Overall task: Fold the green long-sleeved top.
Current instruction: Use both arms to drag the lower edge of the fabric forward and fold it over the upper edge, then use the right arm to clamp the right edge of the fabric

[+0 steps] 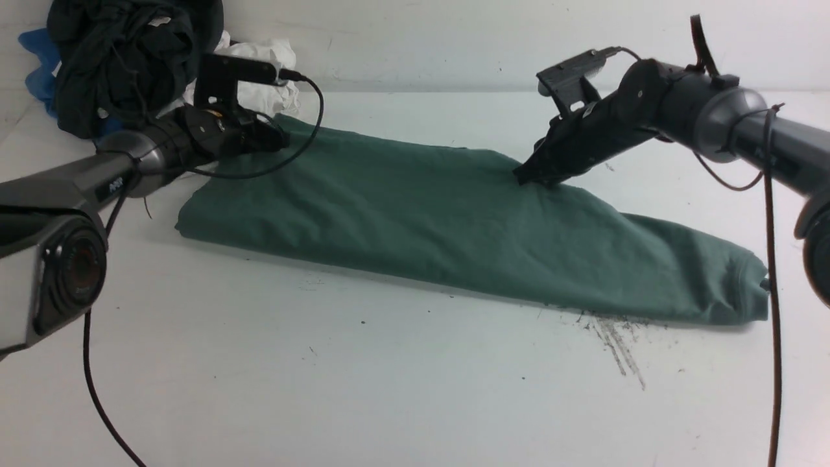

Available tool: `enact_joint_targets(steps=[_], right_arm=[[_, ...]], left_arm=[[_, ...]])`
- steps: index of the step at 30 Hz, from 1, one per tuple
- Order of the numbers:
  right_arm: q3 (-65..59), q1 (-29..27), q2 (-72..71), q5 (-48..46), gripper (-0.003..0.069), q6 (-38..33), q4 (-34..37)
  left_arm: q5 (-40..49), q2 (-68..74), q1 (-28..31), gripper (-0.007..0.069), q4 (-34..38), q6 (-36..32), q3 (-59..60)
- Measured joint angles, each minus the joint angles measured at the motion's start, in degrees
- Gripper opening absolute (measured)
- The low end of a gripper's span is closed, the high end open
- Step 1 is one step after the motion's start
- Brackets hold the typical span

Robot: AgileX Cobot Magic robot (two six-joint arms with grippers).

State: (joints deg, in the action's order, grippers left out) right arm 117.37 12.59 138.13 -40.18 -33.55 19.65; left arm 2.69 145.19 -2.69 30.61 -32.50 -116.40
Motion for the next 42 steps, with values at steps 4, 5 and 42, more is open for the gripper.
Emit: enact_joint_targets(steps=[4, 5, 42], right_arm=[[0.0, 0.0, 0.9, 2.7, -0.0006, 0.7, -0.1], [0.0, 0.0, 0.9, 3.2, -0.0003, 0.8, -0.1], [-20.7, -3.2, -12.5, -25.5, -0.0011, 18.0, -20.3]], left_arm=[[1.5, 2.8, -0.6, 0.0069, 0.0, -0.1, -5.1], [2.2, 2.9, -0.6, 0.0093, 0.0, -0.1, -5.9], [64.5, -12.1, 1.0, -0.0008, -18.3, 11.1, 5.3]])
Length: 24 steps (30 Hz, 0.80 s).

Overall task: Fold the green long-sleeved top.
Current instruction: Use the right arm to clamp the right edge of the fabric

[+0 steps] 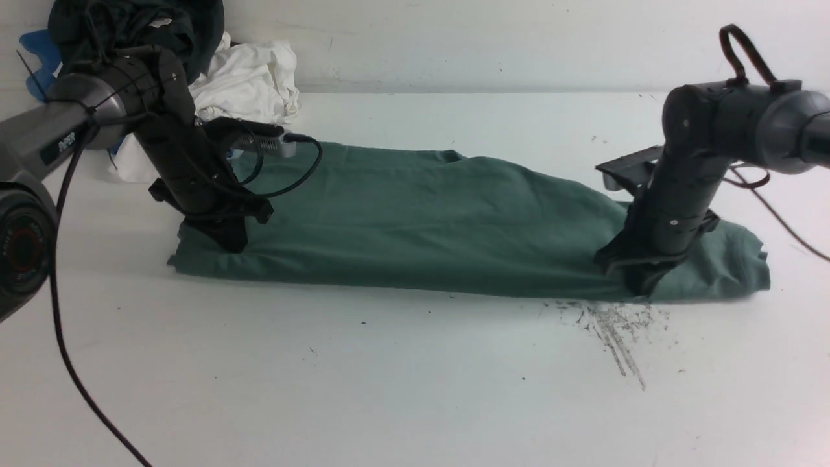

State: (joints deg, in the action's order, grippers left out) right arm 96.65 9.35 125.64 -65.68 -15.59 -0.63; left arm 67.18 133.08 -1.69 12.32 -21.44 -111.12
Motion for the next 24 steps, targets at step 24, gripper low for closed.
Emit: enact_joint_targets(steps=[24], right_arm=[[11.1, -19.1, -2.5, 0.4, 0.0214, -3.3, 16.6]], left_arm=[[-4.0, -31.0, -0.1, -0.0007, -0.3, -0.5, 15.5]])
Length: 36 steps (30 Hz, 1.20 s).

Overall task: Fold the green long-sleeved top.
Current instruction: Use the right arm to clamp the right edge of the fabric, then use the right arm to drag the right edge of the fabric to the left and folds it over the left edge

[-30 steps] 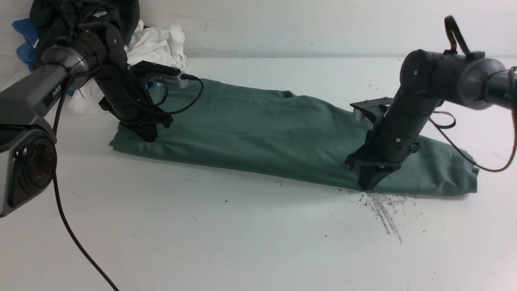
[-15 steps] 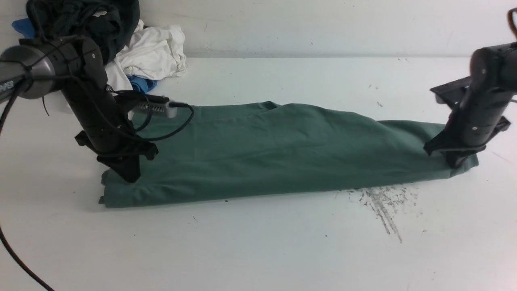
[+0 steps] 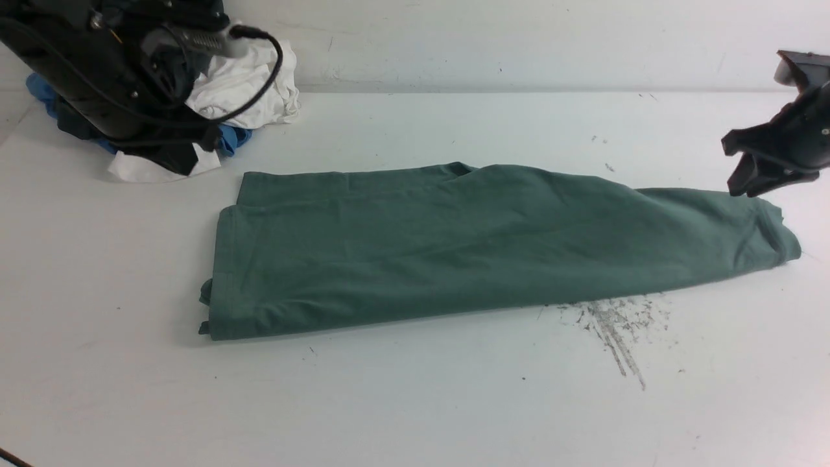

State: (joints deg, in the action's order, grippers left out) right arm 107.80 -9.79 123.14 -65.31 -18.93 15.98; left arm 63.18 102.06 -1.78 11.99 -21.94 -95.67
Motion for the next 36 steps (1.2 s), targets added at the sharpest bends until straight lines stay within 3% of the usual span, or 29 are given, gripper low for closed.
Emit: enact_joint_targets(steps=[3, 4, 6, 9, 11, 16, 18, 20, 21, 23, 29, 32, 36], right_arm=[[0.0, -0.2, 1.2, 0.1, 0.0419, 2.0, -5.0], [0.0, -0.2, 1.3, 0.1, 0.043, 2.3, -5.4], [0.0, -0.3, 3.6, 0.1, 0.0565, 4.4, -10.2], [0.0, -0.9, 6.2, 0.3, 0.0643, 6.9, -12.9], [0.0, -1.4, 8.2, 1.0, 0.0645, 7.6, -12.5], [0.0, -2.0, 9.1, 1.8, 0.0458, 6.8, -9.6], [0.0, -2.0, 9.1, 1.9, 0.03, 5.8, -8.9], [0.0, -2.1, 9.1, 1.9, 0.0222, 5.2, -8.7], [0.0, -2.3, 8.6, 1.5, 0.0118, 4.6, -8.9], [0.0, -2.7, 7.2, 0.2, 0.0034, 4.9, -11.5], [0.0, -3.5, -4.8, -2.2, 0.0011, 10.9, -21.5], [0.1, -1.9, -11.3, -2.2, 0.0011, 12.0, -21.0], [0.5, 8.3, -19.2, -1.7, 0.0011, 12.0, -14.1]], left_arm=[[2.8, -5.6, 0.0, -0.0007, 0.8, 0.0, 0.4], [3.0, -6.0, 0.0, -0.0007, 0.9, 0.0, 0.5], [3.3, -10.6, 0.0, -0.0007, 1.4, 0.0, 2.5], [3.2, -17.0, 0.0, -0.0007, 1.5, 0.0, 6.2], [3.1, -22.7, 0.0, -0.0007, 1.5, 0.0, 11.0], [3.0, -32.1, 0.0, -0.0007, -1.0, 0.0, 19.4], [3.0, -35.8, 0.0, -0.0007, -3.2, 0.2, 23.3], [3.0, -37.3, 0.0, -0.0007, -4.2, 0.7, 25.0], [2.9, -39.7, 0.0, -0.0007, -6.1, 2.0, 27.7], [2.9, -42.4, 0.0, -0.0007, -8.1, 4.4, 30.8], [0.9, -49.9, 0.0, -0.0007, -12.8, 7.1, 41.8], [-3.6, -51.7, 0.0, -0.0007, -13.2, 7.8, 45.1], [-11.5, -51.8, 0.0, -0.0007, -11.2, 9.1, 48.1]])
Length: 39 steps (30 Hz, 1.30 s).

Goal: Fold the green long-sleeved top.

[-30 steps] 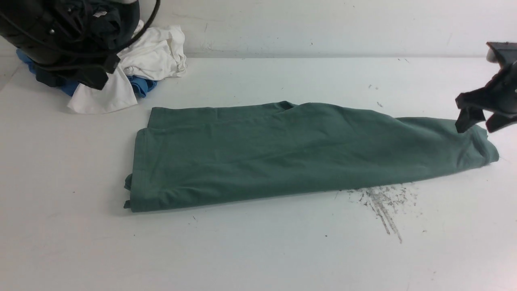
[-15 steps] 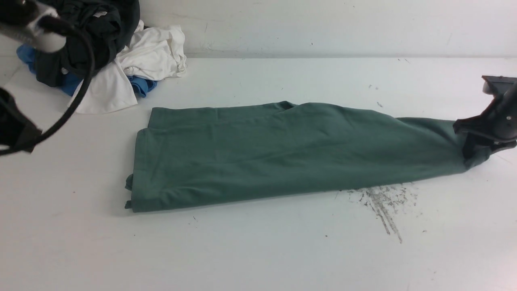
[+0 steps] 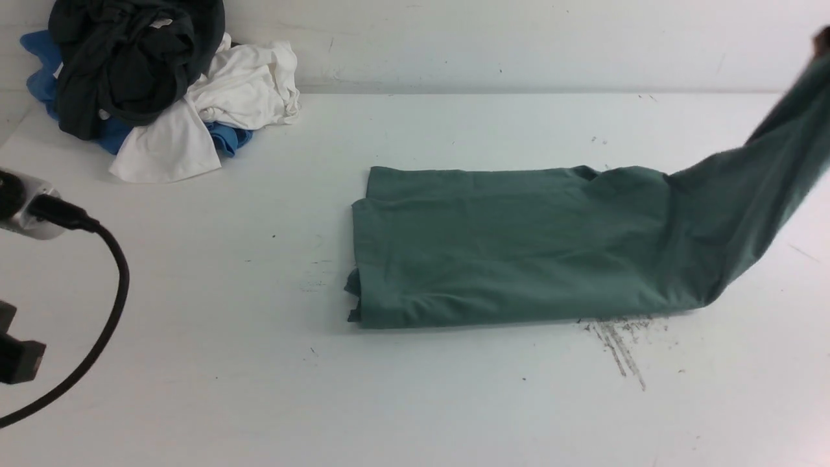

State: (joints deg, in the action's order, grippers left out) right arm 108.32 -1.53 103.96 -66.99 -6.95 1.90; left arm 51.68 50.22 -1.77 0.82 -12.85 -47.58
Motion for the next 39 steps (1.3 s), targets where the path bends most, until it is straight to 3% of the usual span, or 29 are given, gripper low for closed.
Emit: enact_joint_targets(steps=[3, 4, 8, 13, 17, 21, 23, 25, 28, 30, 35, 39], right_arm=[[0.0, 10.6, 0.6, 0.8, 0.0011, 0.3, 4.6], [0.0, 11.3, 0.6, 1.0, 0.0011, 0.3, 4.7], [0.0, 25.7, 8.0, 5.7, 0.0011, 2.2, 6.5], [-0.1, 33.4, 18.3, 13.4, 0.002, 4.9, 7.0], [-0.4, 35.0, 21.5, 16.4, 0.0063, 4.4, 8.6], [-0.4, 35.6, 20.4, 19.0, 0.0206, 1.8, 11.0], [0.0, 35.6, 19.8, 19.0, 0.0254, 1.4, 11.0], [0.8, 35.6, 17.8, 19.0, 0.0347, 0.7, 8.9], [1.3, 35.6, 16.6, 18.2, 0.0379, 0.2, 5.8], [1.5, 35.6, 16.7, 16.5, 0.0365, 0.2, 3.7], [1.6, 35.6, 20.6, 13.4, 0.0226, 0.9, 6.1], [1.6, 36.5, 27.1, 18.8, 0.005, -1.7, 13.3]], left_arm=[[-2.0, 0.9, 0.0, -0.0007, 2.0, 0.3, 0.2], [-2.1, 1.0, 0.0, -0.0007, 2.2, 0.3, 0.2], [-2.4, 1.2, 0.0, -0.0007, 4.0, 0.4, 0.2], [-2.5, 1.2, -0.7, -0.0007, 4.2, 0.4, 0.2], [-2.5, 1.2, -2.2, -0.0007, 4.2, 0.4, 0.2], [-2.5, 1.2, -3.1, -0.0007, 4.2, 0.4, 0.2], [-2.5, 1.2, -3.1, -0.0007, 4.2, 0.4, 0.2], [-2.5, 1.2, -3.1, -0.0007, 4.2, 0.4, 0.2], [-2.5, 1.2, -3.1, -0.0007, 4.2, 0.4, 0.2], [-2.5, 1.2, -3.1, -0.0007, 4.4, 0.4, 0.2], [-2.5, 1.2, -3.1, -0.0007, 6.0, 0.4, 0.2], [-3.0, 1.2, -3.1, -0.0007, 8.2, 0.3, 0.2]])
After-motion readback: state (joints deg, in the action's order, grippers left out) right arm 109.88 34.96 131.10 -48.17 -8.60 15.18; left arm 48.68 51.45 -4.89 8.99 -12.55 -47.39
